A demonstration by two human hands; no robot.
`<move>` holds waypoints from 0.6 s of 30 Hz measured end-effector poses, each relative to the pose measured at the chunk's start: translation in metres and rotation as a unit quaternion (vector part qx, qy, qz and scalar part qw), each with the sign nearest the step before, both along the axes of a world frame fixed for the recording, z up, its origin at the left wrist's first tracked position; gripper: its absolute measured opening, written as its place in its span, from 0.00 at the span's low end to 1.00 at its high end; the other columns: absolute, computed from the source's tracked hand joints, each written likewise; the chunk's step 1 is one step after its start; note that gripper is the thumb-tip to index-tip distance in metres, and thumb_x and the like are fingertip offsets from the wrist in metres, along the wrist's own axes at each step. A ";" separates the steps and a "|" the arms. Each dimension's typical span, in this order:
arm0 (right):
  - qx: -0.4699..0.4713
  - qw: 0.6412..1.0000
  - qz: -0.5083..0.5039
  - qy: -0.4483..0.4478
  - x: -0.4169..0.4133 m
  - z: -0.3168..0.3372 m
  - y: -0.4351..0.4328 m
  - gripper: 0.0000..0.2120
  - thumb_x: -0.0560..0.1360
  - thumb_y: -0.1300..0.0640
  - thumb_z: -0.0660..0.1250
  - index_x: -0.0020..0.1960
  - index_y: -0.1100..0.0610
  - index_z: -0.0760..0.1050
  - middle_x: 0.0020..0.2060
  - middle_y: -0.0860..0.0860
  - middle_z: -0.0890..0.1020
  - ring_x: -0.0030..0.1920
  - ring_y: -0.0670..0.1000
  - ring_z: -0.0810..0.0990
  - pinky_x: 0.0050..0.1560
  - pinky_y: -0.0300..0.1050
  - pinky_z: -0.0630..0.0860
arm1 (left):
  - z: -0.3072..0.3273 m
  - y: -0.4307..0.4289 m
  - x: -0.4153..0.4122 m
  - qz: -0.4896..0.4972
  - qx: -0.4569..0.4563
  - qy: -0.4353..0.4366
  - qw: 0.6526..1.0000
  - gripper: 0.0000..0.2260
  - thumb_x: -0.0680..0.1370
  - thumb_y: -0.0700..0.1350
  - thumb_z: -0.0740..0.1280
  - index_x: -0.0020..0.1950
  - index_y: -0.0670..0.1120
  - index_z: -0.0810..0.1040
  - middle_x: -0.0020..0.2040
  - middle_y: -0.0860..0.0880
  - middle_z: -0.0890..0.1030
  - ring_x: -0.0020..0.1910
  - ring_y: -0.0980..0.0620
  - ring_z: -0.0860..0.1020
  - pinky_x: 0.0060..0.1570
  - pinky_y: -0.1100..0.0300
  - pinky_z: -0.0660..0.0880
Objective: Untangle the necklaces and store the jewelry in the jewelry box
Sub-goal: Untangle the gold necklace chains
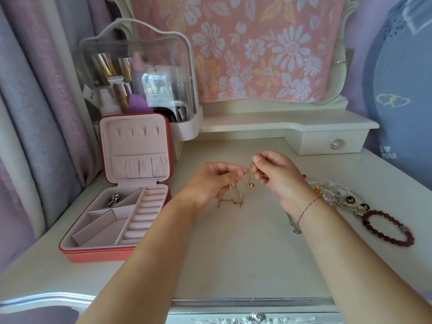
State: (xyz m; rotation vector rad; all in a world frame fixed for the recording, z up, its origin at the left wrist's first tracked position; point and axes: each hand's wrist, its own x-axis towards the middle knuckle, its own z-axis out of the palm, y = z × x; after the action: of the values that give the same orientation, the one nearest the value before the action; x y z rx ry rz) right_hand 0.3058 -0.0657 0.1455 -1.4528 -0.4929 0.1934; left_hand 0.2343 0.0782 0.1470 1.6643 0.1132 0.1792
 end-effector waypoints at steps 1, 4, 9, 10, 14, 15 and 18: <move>0.000 1.000 -0.006 0.001 0.001 0.000 0.000 0.09 0.80 0.63 0.60 0.43 0.56 0.73 0.33 0.47 0.78 0.32 0.44 0.74 0.36 0.38 0.68 | 0.000 0.000 0.000 0.007 0.000 0.001 1.000 0.05 0.78 0.41 0.68 0.52 0.42 0.82 0.35 0.52 0.79 0.23 0.57 0.61 0.22 0.68 0.59; 0.001 1.000 -0.003 0.013 0.001 0.000 0.001 0.09 0.81 0.63 0.59 0.43 0.55 0.73 0.38 0.48 0.81 0.39 0.45 0.79 0.39 0.38 0.70 | 0.002 -0.001 -0.001 0.017 0.004 0.001 1.000 0.05 0.81 0.42 0.64 0.50 0.43 0.79 0.37 0.52 0.79 0.23 0.58 0.62 0.21 0.69 0.59; 0.042 0.998 0.006 0.038 0.002 0.000 -0.001 0.08 0.81 0.64 0.59 0.44 0.57 0.73 0.39 0.52 0.82 0.38 0.48 0.80 0.36 0.39 0.68 | 0.003 -0.001 -0.002 0.019 0.014 0.001 1.000 0.06 0.81 0.43 0.63 0.49 0.43 0.78 0.31 0.58 0.78 0.23 0.59 0.63 0.22 0.69 0.60; 0.044 0.998 0.002 0.039 0.002 0.000 -0.001 0.08 0.81 0.64 0.59 0.44 0.57 0.73 0.40 0.52 0.82 0.37 0.47 0.80 0.36 0.39 0.68 | 0.003 -0.001 -0.002 0.018 0.014 0.000 1.000 0.06 0.81 0.43 0.63 0.49 0.43 0.78 0.29 0.58 0.78 0.23 0.59 0.63 0.22 0.69 0.59; 0.039 0.998 -0.023 0.047 0.005 -0.001 -0.002 0.08 0.81 0.64 0.59 0.44 0.57 0.72 0.38 0.49 0.83 0.35 0.46 0.79 0.35 0.39 0.67 | 0.005 -0.001 -0.002 0.025 0.020 -0.005 0.999 0.08 0.82 0.43 0.61 0.50 0.41 0.77 0.23 0.59 0.73 0.20 0.60 0.63 0.21 0.69 0.59; 0.037 0.997 -0.032 0.052 0.005 -0.002 -0.001 0.08 0.81 0.64 0.59 0.44 0.57 0.72 0.38 0.49 0.82 0.34 0.46 0.79 0.35 0.39 0.67 | 0.004 -0.001 -0.002 0.033 0.013 -0.010 0.999 0.08 0.83 0.42 0.60 0.50 0.40 0.77 0.23 0.59 0.74 0.20 0.60 0.63 0.21 0.69 0.59; 0.037 0.995 -0.055 0.071 0.008 -0.002 -0.002 0.09 0.81 0.64 0.58 0.43 0.56 0.72 0.38 0.50 0.81 0.34 0.46 0.77 0.34 0.39 0.66 | 0.004 0.001 0.001 0.061 -0.051 -0.040 0.996 0.07 0.82 0.40 0.60 0.48 0.41 0.77 0.36 0.55 0.81 0.22 0.59 0.64 0.21 0.67 0.58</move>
State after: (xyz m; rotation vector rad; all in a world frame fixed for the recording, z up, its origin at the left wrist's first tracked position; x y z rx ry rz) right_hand 0.3134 -0.0680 0.1439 -1.3794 -0.3003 0.1875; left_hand 0.2353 0.0796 0.1507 1.5463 0.1607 0.3260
